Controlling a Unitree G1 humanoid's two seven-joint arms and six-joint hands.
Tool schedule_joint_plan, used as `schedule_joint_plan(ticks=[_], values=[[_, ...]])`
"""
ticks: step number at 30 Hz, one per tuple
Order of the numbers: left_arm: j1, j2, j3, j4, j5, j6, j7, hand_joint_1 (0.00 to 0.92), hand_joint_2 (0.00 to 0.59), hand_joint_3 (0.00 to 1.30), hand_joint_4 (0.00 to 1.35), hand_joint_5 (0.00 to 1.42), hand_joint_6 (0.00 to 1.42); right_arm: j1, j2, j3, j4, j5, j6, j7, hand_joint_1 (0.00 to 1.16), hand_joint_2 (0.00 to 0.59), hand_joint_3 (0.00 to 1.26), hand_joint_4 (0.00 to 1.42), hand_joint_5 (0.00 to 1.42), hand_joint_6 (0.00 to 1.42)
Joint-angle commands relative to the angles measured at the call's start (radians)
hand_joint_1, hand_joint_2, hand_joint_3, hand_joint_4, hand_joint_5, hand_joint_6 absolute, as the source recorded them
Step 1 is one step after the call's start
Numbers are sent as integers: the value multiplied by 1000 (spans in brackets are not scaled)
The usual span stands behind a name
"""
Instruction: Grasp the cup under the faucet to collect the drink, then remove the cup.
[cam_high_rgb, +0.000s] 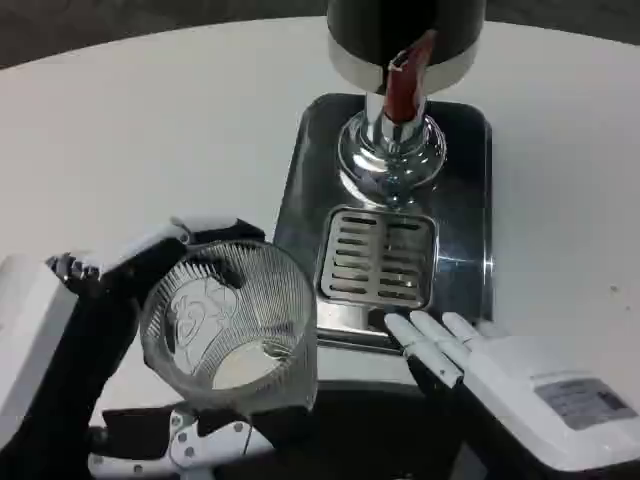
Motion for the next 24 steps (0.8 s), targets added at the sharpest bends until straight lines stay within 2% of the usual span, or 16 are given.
schedule_joint_plan(ticks=[1,13,19,24], values=[[-10,14,11,0,-30,-13,5,593,0,864,977,1170,1424,-6,12,10,-13,-13,2,17,426,430,18,0,0,0],[-29,8,-2,-6,-22,4,7,593,0,864,977,1170,1424,-18,21,-17,-13,4,6,25,421,429,24,0,0,0],[-49,1,-7,-5,16,34,16,592,0,864,977,1170,1424,-13,28,-60,-13,50,18,2,423,435,39,0,0,0],[-61,0,-4,12,33,28,27,592,0,864,977,1170,1424,-13,27,-100,-13,85,-3,-10,440,440,52,0,0,0]])
